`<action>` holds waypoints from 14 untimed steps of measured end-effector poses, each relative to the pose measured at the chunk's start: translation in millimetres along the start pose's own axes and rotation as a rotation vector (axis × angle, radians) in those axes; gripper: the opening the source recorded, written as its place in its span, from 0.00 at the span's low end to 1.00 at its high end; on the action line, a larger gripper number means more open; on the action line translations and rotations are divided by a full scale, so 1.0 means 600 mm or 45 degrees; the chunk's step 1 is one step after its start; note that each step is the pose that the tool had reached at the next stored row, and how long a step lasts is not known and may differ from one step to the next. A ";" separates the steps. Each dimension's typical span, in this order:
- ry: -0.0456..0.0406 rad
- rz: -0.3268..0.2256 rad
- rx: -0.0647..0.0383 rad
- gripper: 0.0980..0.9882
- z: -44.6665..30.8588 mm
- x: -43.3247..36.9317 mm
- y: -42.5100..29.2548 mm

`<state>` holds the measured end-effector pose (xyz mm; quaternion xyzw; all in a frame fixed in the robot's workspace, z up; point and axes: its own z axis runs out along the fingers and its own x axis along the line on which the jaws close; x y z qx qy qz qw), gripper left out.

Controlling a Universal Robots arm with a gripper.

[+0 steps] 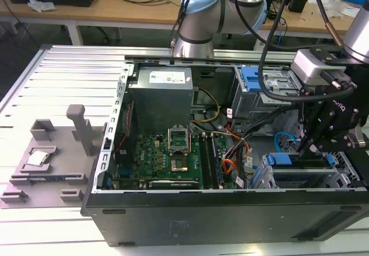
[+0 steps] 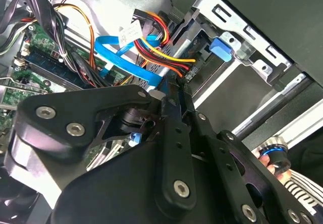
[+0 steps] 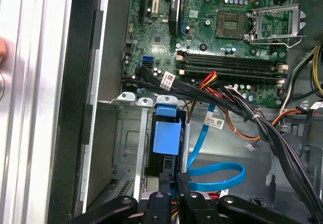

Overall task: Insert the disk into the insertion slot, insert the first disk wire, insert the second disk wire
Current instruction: 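Insert the second disk wire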

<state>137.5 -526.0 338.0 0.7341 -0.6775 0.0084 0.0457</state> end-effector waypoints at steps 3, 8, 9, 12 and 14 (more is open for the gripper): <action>0.000 0.000 0.000 0.07 0.005 0.002 0.000; 0.000 0.000 0.000 0.07 0.010 0.003 0.000; 0.000 0.000 0.000 0.07 0.011 0.003 0.000; -0.002 0.000 0.000 0.07 0.006 0.003 0.000; -0.001 0.000 0.000 0.07 0.004 0.003 0.000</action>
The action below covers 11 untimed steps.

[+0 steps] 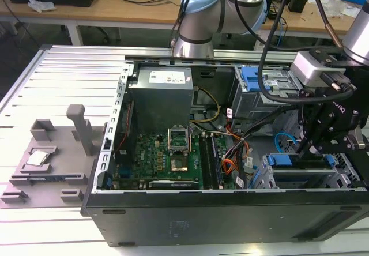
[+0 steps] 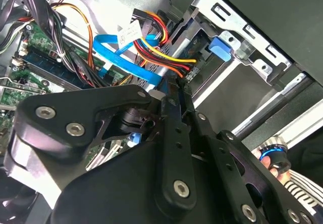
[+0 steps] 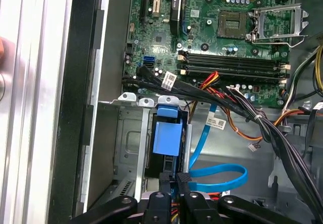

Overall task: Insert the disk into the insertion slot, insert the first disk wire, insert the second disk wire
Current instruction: 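Insert the second disk wire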

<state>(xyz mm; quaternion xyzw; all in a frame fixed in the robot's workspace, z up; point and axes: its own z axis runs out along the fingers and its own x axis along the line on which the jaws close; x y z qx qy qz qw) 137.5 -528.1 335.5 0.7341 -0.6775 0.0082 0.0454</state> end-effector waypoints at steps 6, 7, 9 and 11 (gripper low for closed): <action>0.001 0.000 0.000 0.07 -0.006 0.001 0.000; 0.001 0.000 0.000 0.07 -0.007 0.001 0.000; 0.001 0.000 0.000 0.07 -0.009 0.001 0.000; 0.001 0.001 0.000 0.07 -0.009 0.002 0.001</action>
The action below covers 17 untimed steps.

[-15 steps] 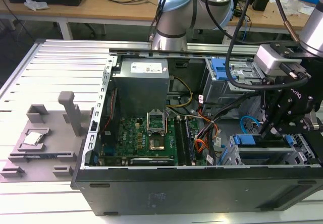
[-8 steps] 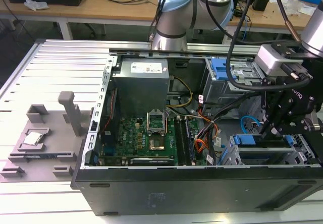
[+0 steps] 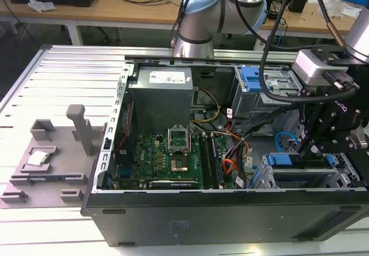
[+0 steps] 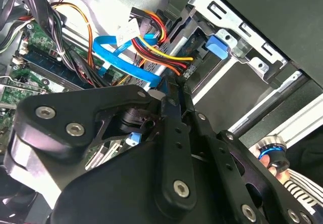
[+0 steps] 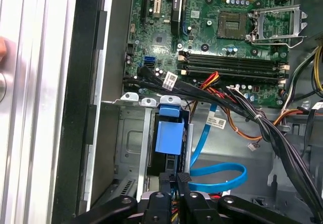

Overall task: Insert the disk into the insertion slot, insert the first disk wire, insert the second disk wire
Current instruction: 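Insert the second disk wire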

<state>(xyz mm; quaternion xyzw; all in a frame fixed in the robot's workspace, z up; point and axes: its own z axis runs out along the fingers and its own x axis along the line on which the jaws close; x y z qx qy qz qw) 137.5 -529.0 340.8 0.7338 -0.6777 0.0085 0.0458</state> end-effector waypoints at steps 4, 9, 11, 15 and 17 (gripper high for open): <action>-0.002 0.027 -0.002 0.07 0.001 0.004 0.000; -0.002 0.028 -0.002 0.07 0.004 0.005 0.000; -0.001 0.028 -0.002 0.07 0.005 0.005 0.000; -0.002 0.028 -0.002 0.07 0.006 0.005 0.000; -0.002 0.028 -0.002 0.16 0.007 0.005 0.000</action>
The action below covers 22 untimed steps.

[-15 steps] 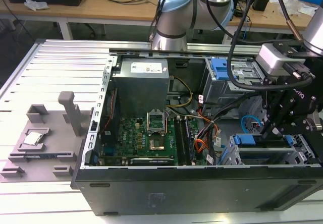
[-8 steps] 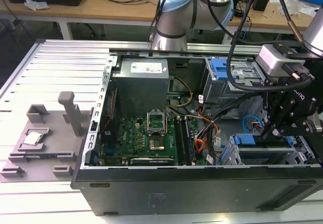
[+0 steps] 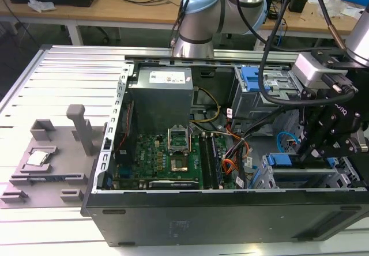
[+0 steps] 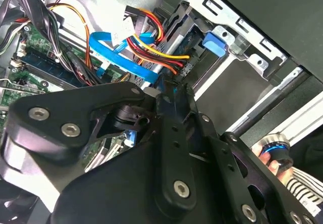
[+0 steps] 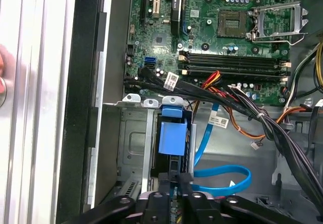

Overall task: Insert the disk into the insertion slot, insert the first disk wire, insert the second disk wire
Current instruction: 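Insert the second disk wire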

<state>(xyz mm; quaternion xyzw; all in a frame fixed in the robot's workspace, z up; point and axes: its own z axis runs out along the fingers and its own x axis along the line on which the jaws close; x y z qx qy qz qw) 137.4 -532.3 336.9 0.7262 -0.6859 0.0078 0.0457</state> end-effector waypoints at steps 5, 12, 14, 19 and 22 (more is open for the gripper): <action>0.000 0.000 0.000 0.16 -0.025 0.002 0.001; 0.000 0.000 0.000 0.01 -0.073 0.002 0.004; 0.001 0.000 0.000 0.01 -0.087 0.003 0.005; 0.000 0.000 0.000 0.01 -0.091 0.003 0.005; 0.000 0.000 0.000 0.01 -0.091 0.003 0.005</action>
